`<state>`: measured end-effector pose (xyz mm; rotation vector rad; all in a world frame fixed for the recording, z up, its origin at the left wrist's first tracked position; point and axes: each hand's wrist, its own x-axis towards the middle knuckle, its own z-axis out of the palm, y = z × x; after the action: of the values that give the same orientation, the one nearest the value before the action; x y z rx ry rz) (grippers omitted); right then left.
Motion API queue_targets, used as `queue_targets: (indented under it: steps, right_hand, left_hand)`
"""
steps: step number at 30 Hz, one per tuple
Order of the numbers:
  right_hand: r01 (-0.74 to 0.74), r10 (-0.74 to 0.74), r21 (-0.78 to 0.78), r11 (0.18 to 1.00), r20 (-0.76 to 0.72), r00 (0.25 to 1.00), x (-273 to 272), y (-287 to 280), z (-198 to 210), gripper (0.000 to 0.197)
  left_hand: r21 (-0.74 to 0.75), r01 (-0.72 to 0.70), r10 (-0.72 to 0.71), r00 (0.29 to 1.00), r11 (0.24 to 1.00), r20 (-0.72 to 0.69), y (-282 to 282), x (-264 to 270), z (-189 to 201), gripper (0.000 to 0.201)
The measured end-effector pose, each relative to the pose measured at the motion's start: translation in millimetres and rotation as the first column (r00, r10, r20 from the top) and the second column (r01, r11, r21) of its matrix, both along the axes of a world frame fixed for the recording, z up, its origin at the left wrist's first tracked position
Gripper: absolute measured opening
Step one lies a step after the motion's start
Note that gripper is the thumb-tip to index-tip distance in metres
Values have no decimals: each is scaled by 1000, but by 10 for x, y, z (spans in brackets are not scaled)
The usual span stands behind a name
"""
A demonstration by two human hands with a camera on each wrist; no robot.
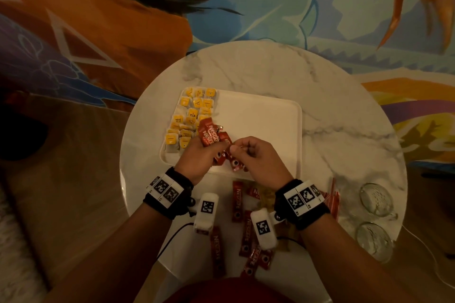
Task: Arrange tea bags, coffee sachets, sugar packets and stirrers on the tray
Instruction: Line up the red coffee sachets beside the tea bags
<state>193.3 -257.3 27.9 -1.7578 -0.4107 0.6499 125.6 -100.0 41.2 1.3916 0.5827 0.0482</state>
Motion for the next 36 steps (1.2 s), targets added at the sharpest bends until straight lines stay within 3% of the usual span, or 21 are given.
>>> queue_targets:
  steps: [4, 10, 19, 28, 33, 36]
  right_hand:
    - [61, -61, 6, 998, -25, 998, -86, 54, -68, 12]
    - [265, -256, 68, 962, -117, 960, 33, 156, -63, 11]
    - [410, -410, 24, 912, -28, 912, 728, 438, 7, 11]
    - [378, -358, -192, 906, 131, 925, 1478, 812, -332, 6]
    - [369, -327, -317, 874, 181, 928, 1603, 916, -525, 16]
    - [353, -294, -367, 861, 208, 933, 1663, 952, -580, 12]
  left_hand:
    - [-69, -131, 130, 991, 989, -28, 80, 118, 3, 10]
    - [-21, -73, 72, 996, 997, -44, 236, 176, -20, 6]
    - [-52, -27, 24, 997, 998, -72, 536, 291, -18, 8]
    - [-424, -49, 11, 996, 904, -92, 807, 372, 6, 17]
    - [-457, -74, 27, 994, 886, -108, 817, 397, -16, 26]
    - [-443, -107, 52, 990, 890, -134, 798, 401, -21, 23]
